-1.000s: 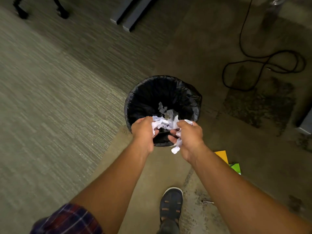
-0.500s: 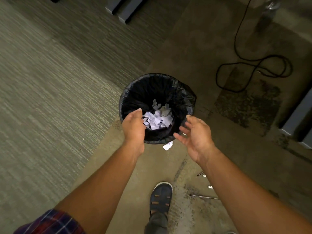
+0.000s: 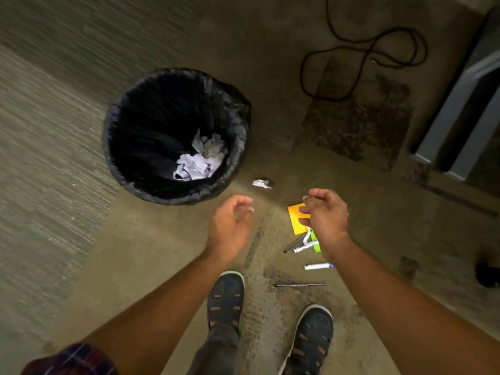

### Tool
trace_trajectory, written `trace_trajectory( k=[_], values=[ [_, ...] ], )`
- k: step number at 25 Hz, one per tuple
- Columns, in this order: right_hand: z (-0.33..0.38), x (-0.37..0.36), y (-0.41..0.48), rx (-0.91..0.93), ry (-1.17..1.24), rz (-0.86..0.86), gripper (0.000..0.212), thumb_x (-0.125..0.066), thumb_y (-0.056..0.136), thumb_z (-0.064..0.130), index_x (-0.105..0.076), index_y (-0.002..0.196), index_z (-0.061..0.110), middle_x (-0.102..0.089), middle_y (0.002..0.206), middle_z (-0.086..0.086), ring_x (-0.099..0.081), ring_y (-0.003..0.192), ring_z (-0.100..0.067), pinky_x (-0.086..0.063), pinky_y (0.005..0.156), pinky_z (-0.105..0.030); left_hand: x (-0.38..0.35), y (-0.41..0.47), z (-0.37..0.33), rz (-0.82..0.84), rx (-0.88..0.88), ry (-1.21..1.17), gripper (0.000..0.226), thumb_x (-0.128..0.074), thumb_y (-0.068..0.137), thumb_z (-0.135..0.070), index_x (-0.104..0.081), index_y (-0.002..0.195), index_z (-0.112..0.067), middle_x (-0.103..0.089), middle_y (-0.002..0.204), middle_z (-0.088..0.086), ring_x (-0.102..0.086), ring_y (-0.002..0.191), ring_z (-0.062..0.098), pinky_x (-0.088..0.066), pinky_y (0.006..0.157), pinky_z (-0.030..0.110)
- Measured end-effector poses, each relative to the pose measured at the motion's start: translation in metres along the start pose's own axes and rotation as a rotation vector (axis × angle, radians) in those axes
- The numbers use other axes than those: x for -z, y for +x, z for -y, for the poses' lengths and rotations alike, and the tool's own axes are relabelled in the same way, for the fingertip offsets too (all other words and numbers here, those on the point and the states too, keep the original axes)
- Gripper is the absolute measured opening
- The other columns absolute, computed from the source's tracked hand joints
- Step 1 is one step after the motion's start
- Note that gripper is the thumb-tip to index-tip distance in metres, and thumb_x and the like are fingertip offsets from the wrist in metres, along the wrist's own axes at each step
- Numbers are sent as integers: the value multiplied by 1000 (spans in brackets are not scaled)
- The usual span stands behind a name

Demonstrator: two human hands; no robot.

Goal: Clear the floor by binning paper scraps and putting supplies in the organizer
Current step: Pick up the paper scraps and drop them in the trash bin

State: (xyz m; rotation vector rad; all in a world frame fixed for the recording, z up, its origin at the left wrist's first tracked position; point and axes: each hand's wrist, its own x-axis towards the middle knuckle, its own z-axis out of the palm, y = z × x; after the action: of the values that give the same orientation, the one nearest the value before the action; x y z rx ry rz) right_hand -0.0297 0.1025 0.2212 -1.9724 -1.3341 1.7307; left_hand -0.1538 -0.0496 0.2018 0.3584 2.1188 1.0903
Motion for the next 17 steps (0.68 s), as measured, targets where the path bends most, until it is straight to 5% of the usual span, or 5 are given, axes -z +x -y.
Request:
trace_trajectory(
  k=[3,11,14,17],
  values=[
    [-52,23,33,2,-53,-5,19,-62,92,4,-65,109,11,-69,89,-9,-67,77,-23,-60,67,-42,-29,36,58,-46,136,147,22,-66,88,-4,-71,108,-11,-73,110,15,-70,99,33,-57,91,44],
    [-183,72,114,-57,-233,-104,23,-63,90,8,-66,113,11,-73,106,-21,-71,91,-38,-60,82,-59,-74,109,142,142,34,916,49,-65,91,-16,-48,136,-9,-49,134,25,-49,124,42,-43,106,44],
    [-211,73,118,-31,-308,-111,20,-66,89,12,-68,109,15,-74,96,-9,-70,85,-31,-59,84,-52,-79,114,152,142,-47,935,28,-60,92,-5,-61,121,-5,-54,129,29,-54,117,47,-48,98,45],
    [-224,67,117,25,-387,-85,19,-68,88,15,-70,107,16,-69,86,7,-68,81,-18,-55,79,-28,-81,111,156,115,-49,848,15,-56,92,0,-66,101,-7,-60,117,26,-59,104,43,-48,83,39]
  ],
)
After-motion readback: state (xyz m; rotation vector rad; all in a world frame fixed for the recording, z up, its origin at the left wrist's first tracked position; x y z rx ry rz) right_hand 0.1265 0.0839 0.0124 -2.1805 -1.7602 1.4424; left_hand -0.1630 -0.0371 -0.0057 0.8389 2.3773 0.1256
